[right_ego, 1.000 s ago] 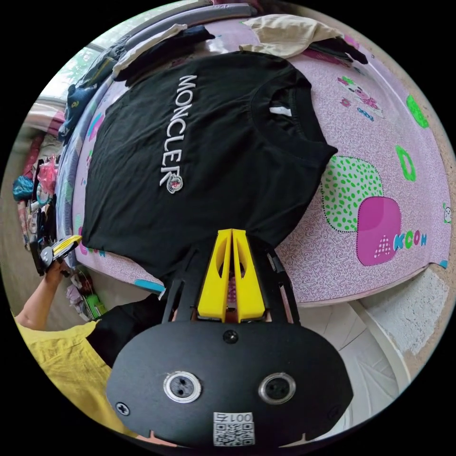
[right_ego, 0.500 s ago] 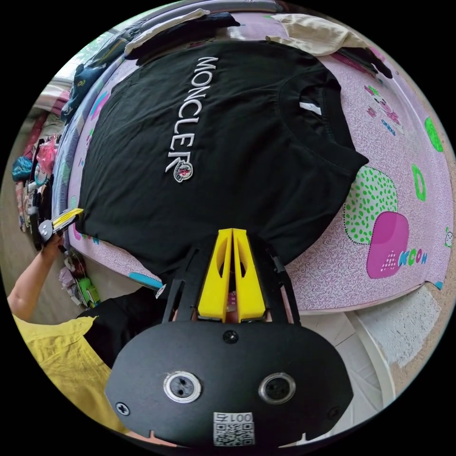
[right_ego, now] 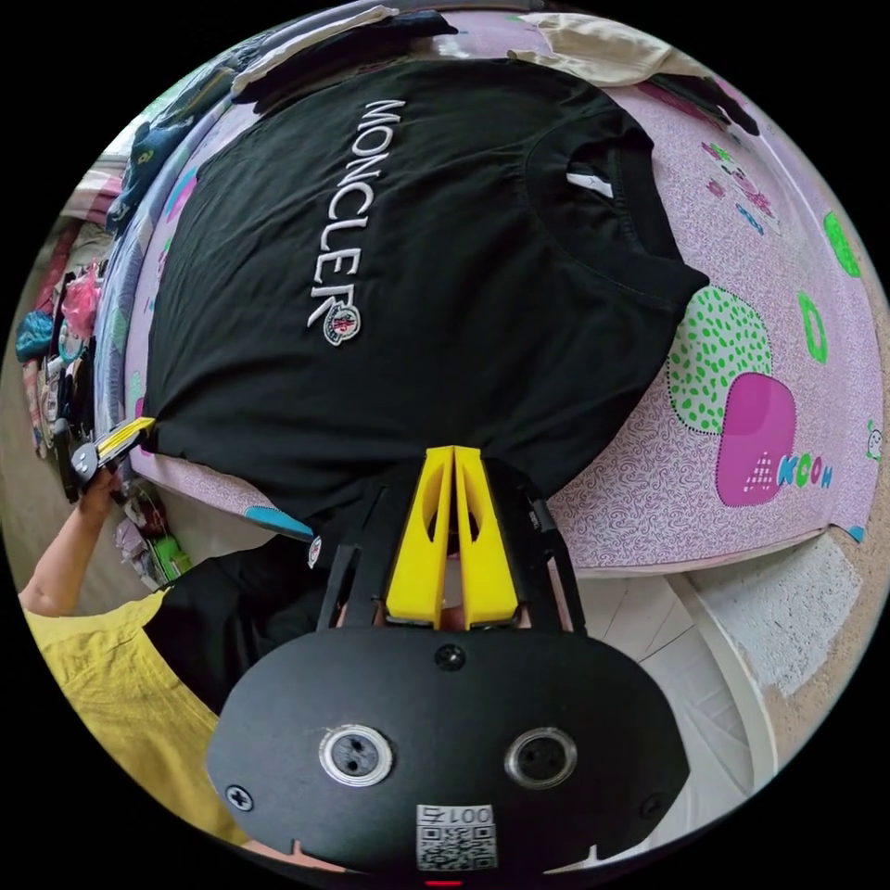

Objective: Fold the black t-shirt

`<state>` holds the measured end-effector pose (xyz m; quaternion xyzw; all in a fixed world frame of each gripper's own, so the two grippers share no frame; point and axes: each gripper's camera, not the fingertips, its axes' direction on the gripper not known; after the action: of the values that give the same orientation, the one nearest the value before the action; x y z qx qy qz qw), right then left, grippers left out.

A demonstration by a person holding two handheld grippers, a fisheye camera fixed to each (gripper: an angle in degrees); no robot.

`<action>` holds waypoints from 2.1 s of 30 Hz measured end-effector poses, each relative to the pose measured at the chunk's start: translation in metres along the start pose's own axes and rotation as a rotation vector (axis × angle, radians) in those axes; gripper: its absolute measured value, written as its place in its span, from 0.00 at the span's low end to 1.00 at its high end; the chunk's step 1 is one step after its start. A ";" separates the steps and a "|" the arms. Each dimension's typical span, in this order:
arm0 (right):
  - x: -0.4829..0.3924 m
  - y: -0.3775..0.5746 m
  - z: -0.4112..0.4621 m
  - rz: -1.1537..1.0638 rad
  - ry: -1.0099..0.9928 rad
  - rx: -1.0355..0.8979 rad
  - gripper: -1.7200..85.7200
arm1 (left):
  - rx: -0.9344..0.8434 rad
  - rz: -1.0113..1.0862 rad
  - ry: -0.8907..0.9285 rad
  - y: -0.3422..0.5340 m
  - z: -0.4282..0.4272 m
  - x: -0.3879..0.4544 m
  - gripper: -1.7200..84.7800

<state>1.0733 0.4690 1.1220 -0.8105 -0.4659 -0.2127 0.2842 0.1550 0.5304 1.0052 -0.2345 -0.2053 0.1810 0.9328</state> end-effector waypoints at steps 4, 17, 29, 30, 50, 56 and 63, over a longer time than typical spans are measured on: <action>-0.003 -0.003 -0.025 -0.030 -0.028 0.079 0.02 | 0.054 -0.067 0.052 0.006 -0.017 -0.018 0.00; -0.013 -0.143 -0.128 -0.338 -0.129 0.365 0.02 | 0.285 -0.432 0.297 -0.055 -0.062 -0.087 0.00; -0.105 -0.337 -0.126 -0.649 -0.026 0.372 0.02 | 0.307 -0.486 0.273 -0.096 -0.017 -0.093 0.00; -0.119 -0.351 -0.121 -0.681 0.000 0.371 0.02 | 0.314 -0.477 0.267 -0.096 -0.012 -0.094 0.00; -0.245 -0.481 -0.008 -0.927 0.196 0.227 0.12 | 0.410 -0.341 0.230 -0.068 0.032 -0.106 0.00; -0.272 -0.485 0.013 -1.023 0.331 0.212 0.04 | 0.408 -0.326 0.219 -0.055 0.038 -0.100 0.00; -0.257 -0.494 0.001 -0.933 0.366 0.289 0.03 | 0.389 -0.304 0.109 -0.048 0.044 -0.099 0.01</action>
<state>0.5184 0.5066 1.0944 -0.4189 -0.7447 -0.3886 0.3449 0.0617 0.4639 1.0359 -0.0265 -0.1487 0.0620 0.9866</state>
